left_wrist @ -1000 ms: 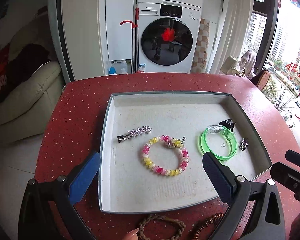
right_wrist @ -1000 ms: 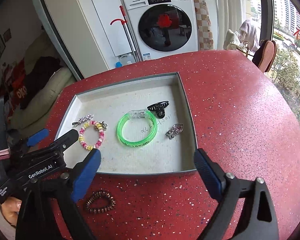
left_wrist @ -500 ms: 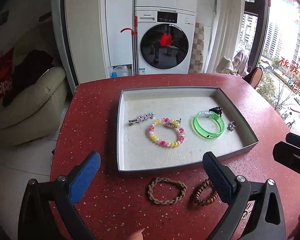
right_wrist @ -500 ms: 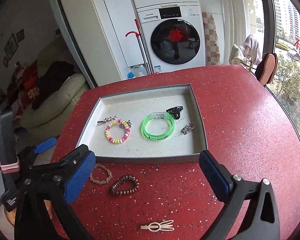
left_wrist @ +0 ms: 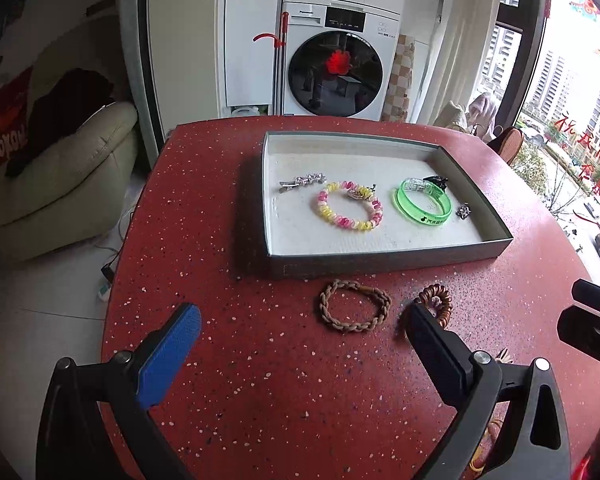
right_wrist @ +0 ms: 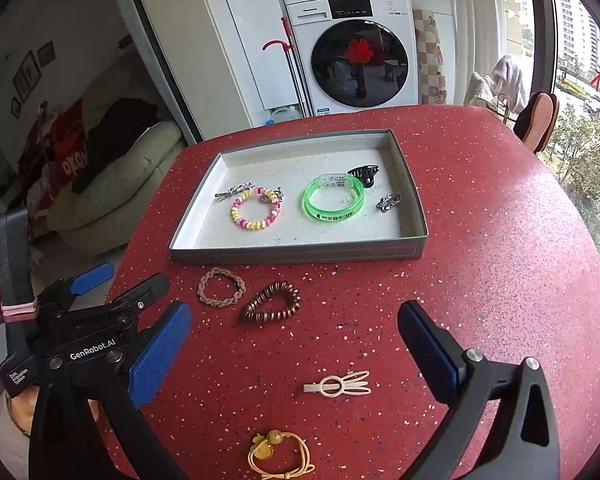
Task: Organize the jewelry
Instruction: 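Lift both tools out of the tray toward the remaining items, then grasp the cream hair clip with the right tool while the left tool grasps the braided bracelet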
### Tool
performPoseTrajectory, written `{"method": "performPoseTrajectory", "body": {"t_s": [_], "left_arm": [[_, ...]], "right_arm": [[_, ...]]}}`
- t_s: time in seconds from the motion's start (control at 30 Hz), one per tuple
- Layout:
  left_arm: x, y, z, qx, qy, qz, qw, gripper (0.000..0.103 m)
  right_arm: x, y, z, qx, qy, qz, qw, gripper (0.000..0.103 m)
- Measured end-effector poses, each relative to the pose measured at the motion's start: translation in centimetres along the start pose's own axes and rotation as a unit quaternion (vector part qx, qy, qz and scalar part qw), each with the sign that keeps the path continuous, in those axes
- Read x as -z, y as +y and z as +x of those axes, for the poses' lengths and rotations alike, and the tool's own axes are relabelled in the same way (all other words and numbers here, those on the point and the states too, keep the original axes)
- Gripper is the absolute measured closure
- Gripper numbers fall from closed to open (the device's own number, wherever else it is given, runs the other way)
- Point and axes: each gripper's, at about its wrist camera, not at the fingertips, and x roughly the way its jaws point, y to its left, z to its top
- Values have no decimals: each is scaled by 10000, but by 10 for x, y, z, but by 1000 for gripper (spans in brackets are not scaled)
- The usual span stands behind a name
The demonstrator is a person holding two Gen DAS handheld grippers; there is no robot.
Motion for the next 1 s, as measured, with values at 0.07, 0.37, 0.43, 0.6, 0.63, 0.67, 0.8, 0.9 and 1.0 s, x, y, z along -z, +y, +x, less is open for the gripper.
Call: {"method": "performPoseTrajectory", "body": {"t_s": [0.07,0.37,0.43,0.6,0.63,0.67,0.8,0.9,1.0], "left_arm": [[10,3,3,-30,87,-23,10000,0],[36,-3,20,-130,440,60,9989,0],[36,-5,25,-123,519,-17,9986,0],[30,-5,38,-180,646,-306,9973,0],[29,-3,39,-179,644,-369,9971,0],[27,-2,41,-191,641,-420,9969,0],[21,-2,45,-247,627,-546,9962,0],[18,-3,49,-280,650,-624,9955,0],[15,-5,55,-301,749,-676,9944,0]], "right_arm": [[11,0,2,-28,108,-1,9999,0],[60,-7,7,234,471,-161,9985,0],[67,-13,9,289,547,-137,9980,0],[72,-23,12,427,580,-127,9973,0],[72,-24,13,447,571,-165,9972,0],[71,-23,13,462,562,-223,9971,0],[64,-18,17,381,458,-738,9955,0],[57,-13,21,274,439,-1397,9888,4],[54,-11,25,105,513,-1998,9784,11]]}}
